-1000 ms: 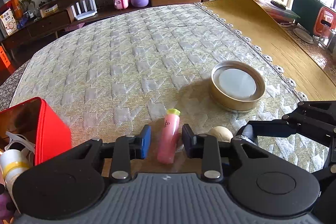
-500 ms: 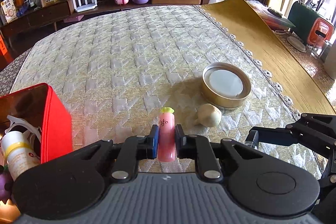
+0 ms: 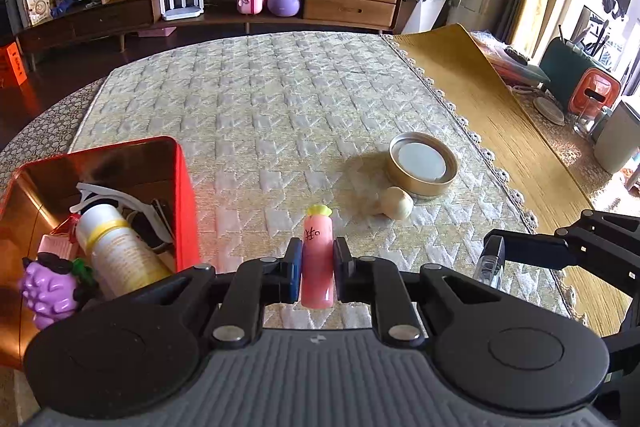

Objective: Organize rigid objects
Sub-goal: 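Carry the pink lighter in the left tool while the right tool carries the bottle over the tin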

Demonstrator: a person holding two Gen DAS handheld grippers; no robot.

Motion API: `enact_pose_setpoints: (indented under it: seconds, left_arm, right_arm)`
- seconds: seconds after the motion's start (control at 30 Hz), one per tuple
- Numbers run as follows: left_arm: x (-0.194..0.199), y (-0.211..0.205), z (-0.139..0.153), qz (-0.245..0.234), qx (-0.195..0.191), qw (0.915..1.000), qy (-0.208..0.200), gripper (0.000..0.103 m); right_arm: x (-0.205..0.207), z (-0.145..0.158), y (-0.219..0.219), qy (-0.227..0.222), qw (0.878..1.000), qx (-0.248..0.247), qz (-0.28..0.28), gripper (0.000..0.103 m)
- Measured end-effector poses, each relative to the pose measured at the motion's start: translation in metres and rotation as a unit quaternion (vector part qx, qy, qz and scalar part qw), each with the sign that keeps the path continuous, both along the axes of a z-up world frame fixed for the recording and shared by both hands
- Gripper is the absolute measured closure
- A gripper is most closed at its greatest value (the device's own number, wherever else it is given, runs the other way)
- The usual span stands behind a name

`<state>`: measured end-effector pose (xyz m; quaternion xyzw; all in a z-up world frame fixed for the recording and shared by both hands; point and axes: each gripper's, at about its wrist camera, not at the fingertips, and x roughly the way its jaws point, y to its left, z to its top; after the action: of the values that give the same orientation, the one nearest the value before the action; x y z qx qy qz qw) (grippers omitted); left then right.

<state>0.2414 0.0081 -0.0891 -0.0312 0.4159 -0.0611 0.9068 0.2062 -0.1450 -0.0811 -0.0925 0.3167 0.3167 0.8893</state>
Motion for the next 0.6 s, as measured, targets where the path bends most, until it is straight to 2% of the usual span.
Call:
enact_pose_setpoints:
  seconds: [0.4, 0.6]
  left_arm:
    - [-0.037, 0.055, 0.038, 0.038, -0.013, 0.9989, -0.025, 0.087]
    - [-0.045, 0.092, 0.045, 0.068, -0.007, 0.9973, -0.027, 0.087]
  right_arm:
    - [-0.021, 0.031, 0.045, -0.019, 0.999, 0.0, 0.038, 0.049]
    - [-0.024, 0.037, 0.074, -0.02, 0.998, 0.002, 0.057, 0.049]
